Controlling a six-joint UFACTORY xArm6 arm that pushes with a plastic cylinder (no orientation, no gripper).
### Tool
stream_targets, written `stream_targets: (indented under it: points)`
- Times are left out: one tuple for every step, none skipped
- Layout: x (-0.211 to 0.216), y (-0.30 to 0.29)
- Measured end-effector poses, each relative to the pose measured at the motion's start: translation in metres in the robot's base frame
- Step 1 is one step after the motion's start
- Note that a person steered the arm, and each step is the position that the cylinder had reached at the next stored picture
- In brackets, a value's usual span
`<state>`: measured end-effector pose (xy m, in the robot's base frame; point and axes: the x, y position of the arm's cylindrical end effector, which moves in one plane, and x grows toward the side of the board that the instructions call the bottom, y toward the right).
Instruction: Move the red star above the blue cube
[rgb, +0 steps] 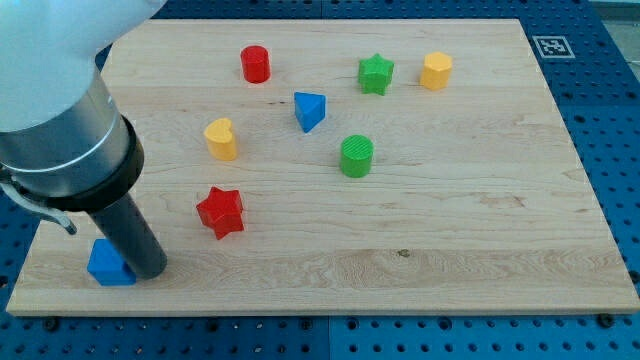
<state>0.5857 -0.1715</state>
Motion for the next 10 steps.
stream_targets:
  points:
    - [0.002,0.031]
    - [0.003,0.072]
    - [-0.014,0.087]
    - [-0.042,0.088]
    - [-0.059,0.089]
    - [-0.075,0.089]
    - [-0.092,0.079]
    - [-0.093,0.065]
    - [-0.094,0.036]
    - [-0.106,0.017]
